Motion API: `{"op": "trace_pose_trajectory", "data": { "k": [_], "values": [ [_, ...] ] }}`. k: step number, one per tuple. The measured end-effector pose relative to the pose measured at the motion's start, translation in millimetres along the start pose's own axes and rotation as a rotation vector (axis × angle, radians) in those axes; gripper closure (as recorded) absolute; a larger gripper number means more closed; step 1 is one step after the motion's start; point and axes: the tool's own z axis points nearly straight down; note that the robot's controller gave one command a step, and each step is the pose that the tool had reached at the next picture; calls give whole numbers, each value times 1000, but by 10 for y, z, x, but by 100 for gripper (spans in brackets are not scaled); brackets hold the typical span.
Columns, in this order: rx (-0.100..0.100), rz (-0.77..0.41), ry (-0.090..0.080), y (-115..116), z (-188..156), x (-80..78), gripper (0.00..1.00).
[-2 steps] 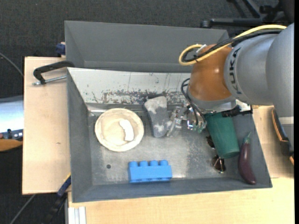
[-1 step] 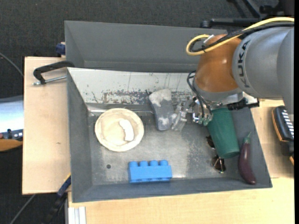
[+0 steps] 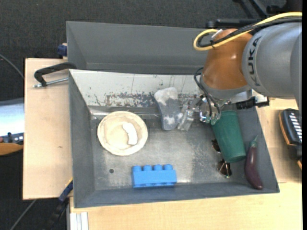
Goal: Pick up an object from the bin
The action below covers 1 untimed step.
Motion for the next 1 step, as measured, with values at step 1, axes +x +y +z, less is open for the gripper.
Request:
{"op": "trace_pose_trajectory", "data": {
  "k": [1],
  "values": [
    [0, -5, -1, -25, 5, 21, 100]
  ]
}}
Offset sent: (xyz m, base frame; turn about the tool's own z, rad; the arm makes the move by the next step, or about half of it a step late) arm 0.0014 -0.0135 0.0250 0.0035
